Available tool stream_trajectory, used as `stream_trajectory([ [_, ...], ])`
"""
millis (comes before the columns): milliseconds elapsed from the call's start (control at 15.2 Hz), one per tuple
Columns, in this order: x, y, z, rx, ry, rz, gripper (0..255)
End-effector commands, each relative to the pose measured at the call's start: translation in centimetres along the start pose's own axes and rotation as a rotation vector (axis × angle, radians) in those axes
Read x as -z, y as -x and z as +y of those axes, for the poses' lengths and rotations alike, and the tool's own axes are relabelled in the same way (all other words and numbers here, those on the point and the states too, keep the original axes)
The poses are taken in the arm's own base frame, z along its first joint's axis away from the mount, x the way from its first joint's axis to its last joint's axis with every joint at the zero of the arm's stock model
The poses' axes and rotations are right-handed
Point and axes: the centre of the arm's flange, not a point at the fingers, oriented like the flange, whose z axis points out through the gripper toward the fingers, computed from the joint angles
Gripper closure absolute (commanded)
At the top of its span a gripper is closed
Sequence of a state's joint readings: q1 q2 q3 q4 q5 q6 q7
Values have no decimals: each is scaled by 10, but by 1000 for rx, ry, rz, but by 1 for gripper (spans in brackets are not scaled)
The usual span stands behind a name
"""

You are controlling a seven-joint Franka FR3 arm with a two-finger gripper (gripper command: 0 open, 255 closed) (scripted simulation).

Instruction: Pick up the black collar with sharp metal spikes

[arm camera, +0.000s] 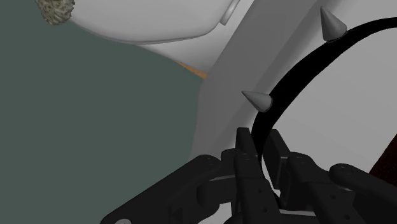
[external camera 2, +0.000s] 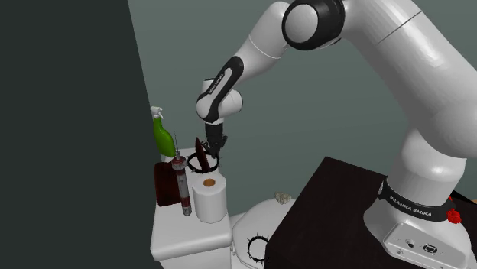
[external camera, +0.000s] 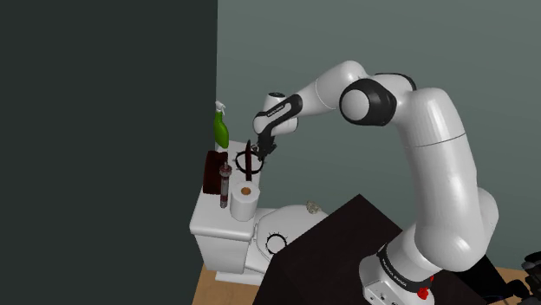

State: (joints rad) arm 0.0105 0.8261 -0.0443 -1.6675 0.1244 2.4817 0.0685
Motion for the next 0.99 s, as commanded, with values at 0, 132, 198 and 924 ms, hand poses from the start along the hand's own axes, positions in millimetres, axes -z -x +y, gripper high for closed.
stream_trajectory([
  [0, 9, 1, 0, -1, 0, 0, 255],
  [132, 20, 1, 0, 0, 0, 0, 255],
  [198, 25, 1, 0, 0, 0, 0, 255],
  [924, 73, 1, -2, 0, 0, 0, 255],
])
